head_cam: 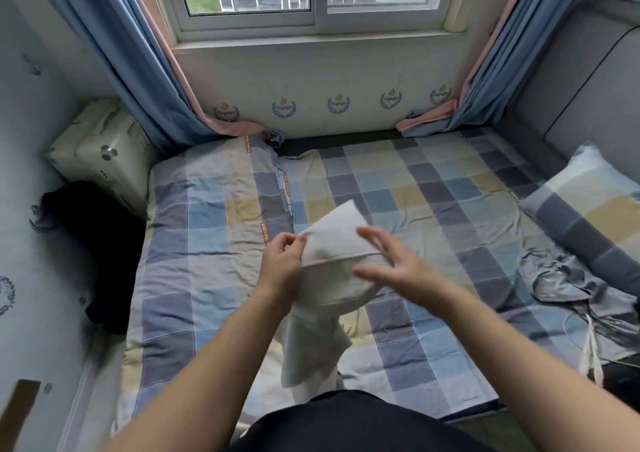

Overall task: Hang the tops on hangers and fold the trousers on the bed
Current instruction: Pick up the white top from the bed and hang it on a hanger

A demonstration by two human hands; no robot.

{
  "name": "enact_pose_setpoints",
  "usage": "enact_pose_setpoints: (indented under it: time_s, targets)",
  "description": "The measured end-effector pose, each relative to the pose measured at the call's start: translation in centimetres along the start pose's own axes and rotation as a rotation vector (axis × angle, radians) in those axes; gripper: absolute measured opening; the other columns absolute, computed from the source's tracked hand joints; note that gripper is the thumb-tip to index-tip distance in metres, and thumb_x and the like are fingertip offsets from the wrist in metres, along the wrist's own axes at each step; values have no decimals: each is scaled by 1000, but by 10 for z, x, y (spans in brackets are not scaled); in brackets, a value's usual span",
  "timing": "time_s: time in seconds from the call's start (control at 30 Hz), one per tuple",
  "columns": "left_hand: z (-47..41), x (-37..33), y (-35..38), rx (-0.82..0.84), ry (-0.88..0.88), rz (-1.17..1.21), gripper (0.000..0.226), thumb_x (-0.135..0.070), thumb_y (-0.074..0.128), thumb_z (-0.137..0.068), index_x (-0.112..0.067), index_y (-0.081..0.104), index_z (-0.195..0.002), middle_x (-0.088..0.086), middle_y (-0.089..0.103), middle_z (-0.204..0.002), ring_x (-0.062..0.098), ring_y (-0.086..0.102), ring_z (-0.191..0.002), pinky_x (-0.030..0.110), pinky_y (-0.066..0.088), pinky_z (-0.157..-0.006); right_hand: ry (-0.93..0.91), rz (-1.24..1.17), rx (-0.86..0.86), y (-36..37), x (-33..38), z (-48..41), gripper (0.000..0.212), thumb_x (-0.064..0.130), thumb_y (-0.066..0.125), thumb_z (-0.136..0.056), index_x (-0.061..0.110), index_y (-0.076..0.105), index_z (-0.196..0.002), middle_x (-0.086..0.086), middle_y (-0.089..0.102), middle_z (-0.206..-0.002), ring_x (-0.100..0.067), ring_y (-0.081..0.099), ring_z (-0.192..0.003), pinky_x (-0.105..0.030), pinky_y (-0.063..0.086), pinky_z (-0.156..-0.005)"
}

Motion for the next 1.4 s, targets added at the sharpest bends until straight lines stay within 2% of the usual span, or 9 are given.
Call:
enact_pose_setpoints:
  time_s: [0.13,0.23,0.33,0.47,0.63,0.7,0.83,1.1,1.4]
  targets:
    - [0,5,-6,30,-189,147,17,-24,63,-100,-7,66,-96,23,69,-101,30,63,-88,44,53,-79,-12,28,145,51,-30,23,95,41,86,-73,64,26,-142,17,37,-152,1,48,-130,-22,45,-107]
    - [0,5,-6,99,-257,117,25,-21,62,-100,2,65,-111,28,68,-104,32,63,-88,45,54,-78,-184,1,-36,50,-17,19,71,26,81,-84,47,45,-141,12,55,-138,-4,56,-123,-28,49,-103]
    - [0,4,-13,116,-271,137,31,-21,63,-100,5,64,-116,22,68,-96,29,64,-83,39,55,-74,-260,23,-159,32,10,10,24,11,61,-86,31,70,-96,12,69,-87,-5,62,-81,-34,52,-71]
    - [2,-3,-19,87,-178,234,22,-20,66,-98,-5,67,-114,9,69,-86,17,62,-68,27,54,-59,-263,86,-208,10,41,-5,15,-3,54,-81,6,66,-82,-12,66,-74,-15,55,-69,-41,48,-62]
    - [18,-10,-12,130,70,97,25,-18,74,-91,-19,62,-113,5,70,-112,18,68,-102,37,55,-91,-220,38,-235,-4,73,-24,24,-8,55,-81,11,69,-87,4,59,-61,-5,46,-53,-21,37,-51]
    - [31,-20,-10,99,247,-35,38,-35,79,-82,-25,57,-112,-3,64,-117,12,62,-114,29,52,-93,-207,84,-249,-9,84,-30,24,-5,59,-80,14,73,-85,8,63,-62,-6,51,-56,-24,42,-55]
    - [59,-37,12,31,552,-310,46,-58,78,-72,-28,52,-95,-8,58,-93,9,57,-84,19,45,-73,-180,152,-317,-13,101,-34,22,-1,60,-77,16,74,-80,-3,71,-71,-20,66,-69,-37,52,-60]
    - [40,-39,38,1,494,-470,17,-5,62,-82,-17,53,-90,1,56,-87,23,53,-81,34,38,-67,-128,83,-507,-47,101,-33,20,8,55,-68,19,71,-71,4,66,-62,-17,63,-64,-29,50,-55]
    - [-12,-48,-35,-152,456,-543,21,-10,52,-92,-21,70,-93,-7,68,-83,19,62,-81,30,42,-67,54,123,-482,-87,34,-17,18,7,64,-88,13,77,-77,0,72,-71,-11,61,-66,-26,48,-58]
Point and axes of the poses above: each hand's wrist, its own z-axis away from the middle knuckle, its own y-axis out of the palm, x = y × z, the point moved 7 cm from there along -z, towards the middle knuckle
